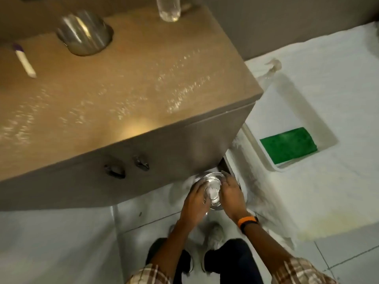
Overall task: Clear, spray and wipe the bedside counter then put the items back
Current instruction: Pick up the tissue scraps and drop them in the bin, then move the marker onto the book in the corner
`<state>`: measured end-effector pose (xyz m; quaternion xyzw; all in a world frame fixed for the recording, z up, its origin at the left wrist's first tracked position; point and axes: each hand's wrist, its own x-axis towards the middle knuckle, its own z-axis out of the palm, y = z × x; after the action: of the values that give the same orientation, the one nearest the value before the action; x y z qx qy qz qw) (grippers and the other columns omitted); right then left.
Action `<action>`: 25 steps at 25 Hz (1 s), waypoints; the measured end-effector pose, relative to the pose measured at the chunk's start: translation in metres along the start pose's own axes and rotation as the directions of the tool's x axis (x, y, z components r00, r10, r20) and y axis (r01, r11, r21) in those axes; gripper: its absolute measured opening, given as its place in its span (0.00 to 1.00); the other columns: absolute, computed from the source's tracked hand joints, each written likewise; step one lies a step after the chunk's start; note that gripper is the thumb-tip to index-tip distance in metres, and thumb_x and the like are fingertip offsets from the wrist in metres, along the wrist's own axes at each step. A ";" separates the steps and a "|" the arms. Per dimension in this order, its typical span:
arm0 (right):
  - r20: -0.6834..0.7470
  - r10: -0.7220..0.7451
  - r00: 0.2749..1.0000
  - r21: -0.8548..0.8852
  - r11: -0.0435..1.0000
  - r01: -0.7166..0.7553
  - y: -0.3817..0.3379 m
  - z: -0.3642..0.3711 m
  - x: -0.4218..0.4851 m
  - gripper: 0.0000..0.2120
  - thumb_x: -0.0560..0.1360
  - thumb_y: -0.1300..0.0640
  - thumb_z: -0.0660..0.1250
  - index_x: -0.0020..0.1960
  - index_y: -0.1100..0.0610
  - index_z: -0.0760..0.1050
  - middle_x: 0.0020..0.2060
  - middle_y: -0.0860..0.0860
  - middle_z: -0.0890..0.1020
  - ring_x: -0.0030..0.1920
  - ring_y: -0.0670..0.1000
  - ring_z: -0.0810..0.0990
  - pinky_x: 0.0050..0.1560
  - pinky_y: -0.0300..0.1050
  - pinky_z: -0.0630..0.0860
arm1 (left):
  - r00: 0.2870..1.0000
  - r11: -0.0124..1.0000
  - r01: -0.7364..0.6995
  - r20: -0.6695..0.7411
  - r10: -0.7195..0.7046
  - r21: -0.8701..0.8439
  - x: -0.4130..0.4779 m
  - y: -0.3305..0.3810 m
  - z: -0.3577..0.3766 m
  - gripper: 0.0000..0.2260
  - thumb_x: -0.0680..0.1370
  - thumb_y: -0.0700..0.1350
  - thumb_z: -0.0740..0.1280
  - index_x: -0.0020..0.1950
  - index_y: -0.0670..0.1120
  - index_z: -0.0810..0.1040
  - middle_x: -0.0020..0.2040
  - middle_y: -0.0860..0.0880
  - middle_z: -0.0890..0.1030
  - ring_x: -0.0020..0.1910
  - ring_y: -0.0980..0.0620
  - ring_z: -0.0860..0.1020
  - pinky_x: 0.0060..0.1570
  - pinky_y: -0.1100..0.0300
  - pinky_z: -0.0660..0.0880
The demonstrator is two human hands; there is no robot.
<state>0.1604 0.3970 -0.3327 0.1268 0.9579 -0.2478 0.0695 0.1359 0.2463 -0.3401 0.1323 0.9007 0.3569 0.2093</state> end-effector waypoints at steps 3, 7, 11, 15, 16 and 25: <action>-0.075 -0.163 0.984 -0.062 0.985 0.159 -0.061 -0.067 -0.033 0.27 0.70 0.61 0.78 0.68 0.59 0.76 0.71 0.56 0.75 0.72 0.57 0.73 0.69 0.56 0.76 | 0.989 0.972 -0.132 -0.043 0.143 0.194 -0.045 0.049 -0.066 0.26 0.81 0.50 0.64 0.79 0.48 0.63 0.79 0.49 0.64 0.79 0.51 0.62 0.78 0.57 0.60; -0.207 -0.413 0.887 -0.107 0.910 0.400 -0.139 -0.125 -0.029 0.28 0.72 0.61 0.72 0.72 0.54 0.72 0.77 0.53 0.67 0.80 0.54 0.59 0.81 0.53 0.57 | 0.887 0.886 -0.281 -0.253 0.386 0.368 -0.068 0.086 -0.155 0.34 0.76 0.48 0.68 0.79 0.46 0.59 0.79 0.44 0.64 0.80 0.45 0.59 0.78 0.45 0.59; -0.278 -0.594 0.755 -0.189 0.804 0.563 -0.238 -0.172 0.030 0.28 0.77 0.55 0.65 0.76 0.57 0.67 0.78 0.59 0.64 0.80 0.59 0.58 0.79 0.59 0.56 | 0.813 0.895 -0.106 -0.480 0.329 0.434 -0.055 0.088 -0.261 0.33 0.75 0.48 0.68 0.78 0.42 0.62 0.79 0.42 0.63 0.81 0.43 0.57 0.78 0.42 0.57; -0.257 -0.649 0.717 -0.239 0.761 0.603 -0.324 -0.184 0.083 0.30 0.79 0.46 0.59 0.78 0.58 0.64 0.80 0.60 0.60 0.81 0.60 0.55 0.80 0.62 0.56 | 0.759 0.860 0.110 -0.601 0.251 0.499 -0.037 0.064 -0.363 0.34 0.77 0.54 0.62 0.80 0.43 0.58 0.81 0.41 0.58 0.82 0.44 0.52 0.79 0.42 0.53; -0.244 -0.660 0.710 -0.257 0.750 0.609 -0.343 -0.181 0.095 0.31 0.79 0.44 0.59 0.78 0.58 0.62 0.80 0.60 0.59 0.81 0.60 0.55 0.80 0.62 0.55 | 0.757 0.846 0.162 -0.614 0.224 0.508 -0.032 0.056 -0.384 0.35 0.78 0.56 0.60 0.81 0.44 0.55 0.82 0.42 0.56 0.82 0.44 0.50 0.80 0.42 0.51; -0.082 -0.644 0.760 -0.200 0.758 0.621 -0.497 -0.119 0.196 0.30 0.80 0.45 0.60 0.78 0.56 0.62 0.81 0.57 0.57 0.82 0.57 0.53 0.82 0.55 0.48 | 0.840 0.814 0.362 -0.537 -0.074 0.454 0.010 -0.065 -0.542 0.37 0.80 0.60 0.57 0.82 0.50 0.42 0.83 0.46 0.44 0.82 0.45 0.41 0.80 0.41 0.45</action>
<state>-0.1732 0.0766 -0.0409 -0.1932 0.9633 -0.1690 -0.0786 -0.1342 -0.1146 -0.0317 -0.0187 0.9957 0.0837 -0.0337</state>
